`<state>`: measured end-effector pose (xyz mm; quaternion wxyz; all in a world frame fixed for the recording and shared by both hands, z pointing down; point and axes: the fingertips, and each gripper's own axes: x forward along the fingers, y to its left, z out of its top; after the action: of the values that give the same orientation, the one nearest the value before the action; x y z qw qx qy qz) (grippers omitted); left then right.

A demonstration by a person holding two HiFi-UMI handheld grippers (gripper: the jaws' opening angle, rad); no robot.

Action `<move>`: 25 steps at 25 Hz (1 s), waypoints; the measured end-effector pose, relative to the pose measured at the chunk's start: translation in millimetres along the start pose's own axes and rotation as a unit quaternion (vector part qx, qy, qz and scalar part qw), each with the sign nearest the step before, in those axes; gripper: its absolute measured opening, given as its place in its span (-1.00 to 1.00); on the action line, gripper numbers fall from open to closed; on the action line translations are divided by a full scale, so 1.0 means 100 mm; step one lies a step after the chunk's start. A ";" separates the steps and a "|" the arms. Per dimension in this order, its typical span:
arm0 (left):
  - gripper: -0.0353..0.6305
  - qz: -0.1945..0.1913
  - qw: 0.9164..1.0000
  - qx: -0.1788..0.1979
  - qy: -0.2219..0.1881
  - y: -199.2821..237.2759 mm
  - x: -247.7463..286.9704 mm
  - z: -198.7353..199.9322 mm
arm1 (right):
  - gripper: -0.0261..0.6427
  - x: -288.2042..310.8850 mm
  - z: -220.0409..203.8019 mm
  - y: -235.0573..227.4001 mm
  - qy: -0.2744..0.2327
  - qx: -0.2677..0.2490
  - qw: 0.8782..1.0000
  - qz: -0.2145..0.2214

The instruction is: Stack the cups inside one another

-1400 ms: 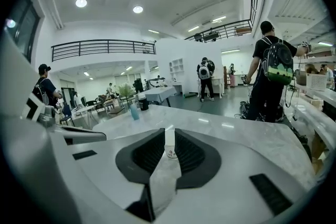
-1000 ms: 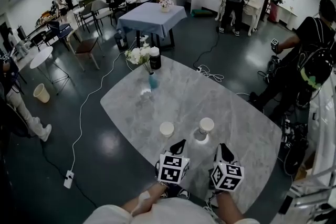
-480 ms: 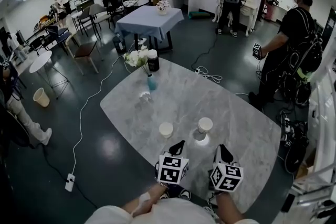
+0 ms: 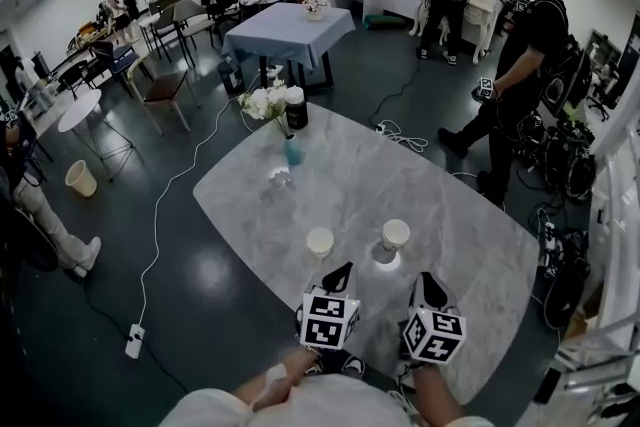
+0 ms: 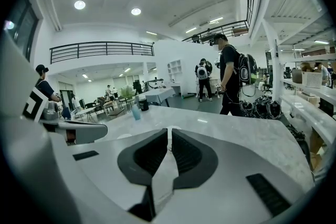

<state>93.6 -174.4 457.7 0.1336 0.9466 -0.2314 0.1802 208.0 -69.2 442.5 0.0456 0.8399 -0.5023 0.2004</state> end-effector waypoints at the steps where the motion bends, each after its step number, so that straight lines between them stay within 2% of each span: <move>1: -0.91 0.000 1.000 -0.002 0.003 0.00 0.00 -0.01 | -0.84 0.00 0.00 0.00 0.001 0.000 1.000 0.000; 8: -0.91 0.006 1.000 -0.008 0.014 0.06 0.01 -0.09 | -0.84 0.01 -0.04 0.02 0.007 -0.003 1.000 0.001; 15: -0.91 0.025 0.999 -0.022 0.020 0.21 -0.05 -0.18 | -0.84 0.08 -0.11 0.17 0.020 -0.013 0.999 0.020; 25: -0.91 0.105 0.991 -0.066 0.040 0.79 -0.37 -0.53 | -0.84 0.42 -0.32 0.79 0.062 -0.037 0.992 0.103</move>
<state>9.8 -210.3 503.7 0.1857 0.8982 -0.3354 0.2149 148.0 -134.3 478.1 0.0867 0.7672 -0.5894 0.2375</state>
